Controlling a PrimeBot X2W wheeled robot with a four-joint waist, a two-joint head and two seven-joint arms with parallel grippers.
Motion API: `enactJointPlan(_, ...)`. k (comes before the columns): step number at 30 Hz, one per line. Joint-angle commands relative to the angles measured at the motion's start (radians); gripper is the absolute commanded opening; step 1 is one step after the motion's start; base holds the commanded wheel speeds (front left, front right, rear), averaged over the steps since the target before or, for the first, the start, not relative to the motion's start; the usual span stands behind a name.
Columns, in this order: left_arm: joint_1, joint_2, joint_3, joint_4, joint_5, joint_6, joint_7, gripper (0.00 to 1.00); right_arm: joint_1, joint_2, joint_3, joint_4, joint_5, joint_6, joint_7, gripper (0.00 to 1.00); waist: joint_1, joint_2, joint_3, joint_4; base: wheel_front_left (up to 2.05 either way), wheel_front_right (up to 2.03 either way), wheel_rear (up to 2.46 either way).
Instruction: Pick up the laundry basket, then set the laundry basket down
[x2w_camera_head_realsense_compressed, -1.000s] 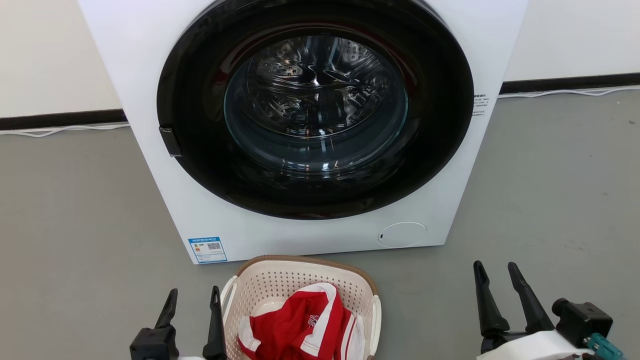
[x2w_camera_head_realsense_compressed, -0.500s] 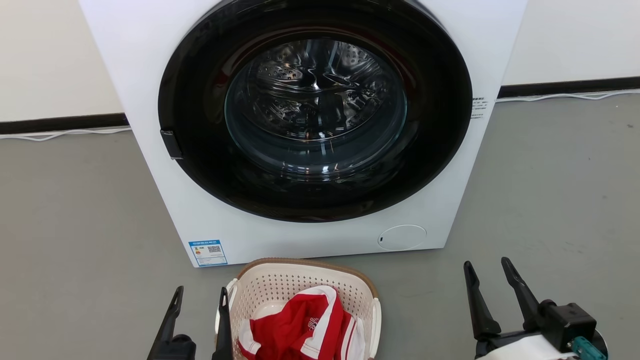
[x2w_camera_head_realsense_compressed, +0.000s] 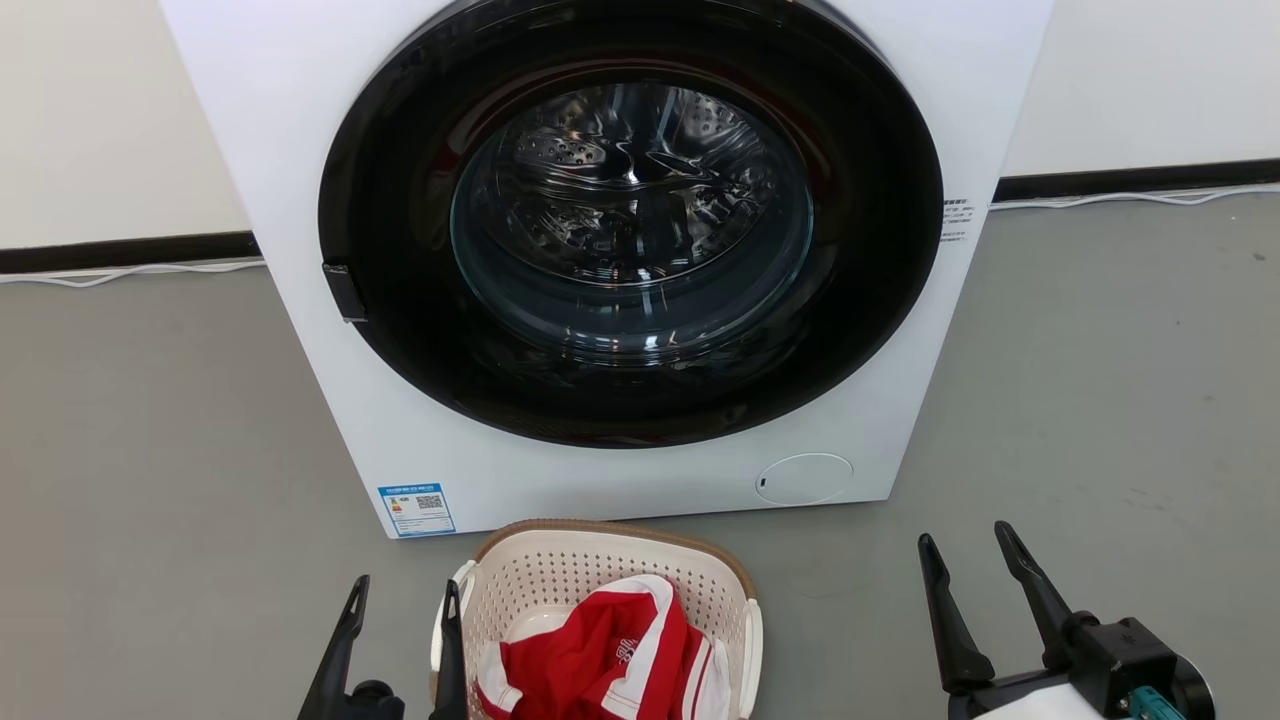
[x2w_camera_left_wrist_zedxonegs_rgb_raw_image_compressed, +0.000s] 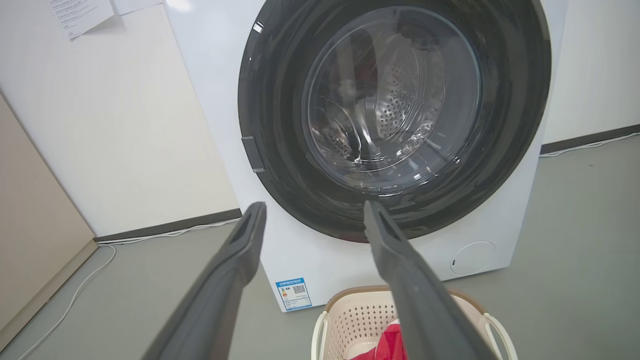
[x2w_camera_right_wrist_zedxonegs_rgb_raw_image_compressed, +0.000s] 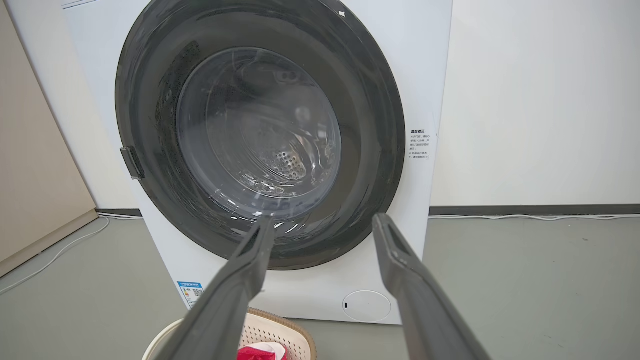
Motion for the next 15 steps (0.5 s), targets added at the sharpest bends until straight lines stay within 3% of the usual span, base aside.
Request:
enactJointPlan(1,-0.022,0.0,0.041,-0.023,-0.006,-0.006,-0.01,1.0,-0.022,-0.01,0.029,-0.024,-0.008,0.007,-0.014,1.0,-0.0001,0.0,0.001,0.0,0.0,0.0,0.0)
enactJointPlan(15,-0.019,-0.02,0.073,-0.013,-0.009,-0.037,-0.01,1.0,-0.021,-0.01,0.026,-0.023,-0.005,0.007,-0.014,1.0,-0.0001,0.0,0.004,-0.001,0.0,0.0,0.0)
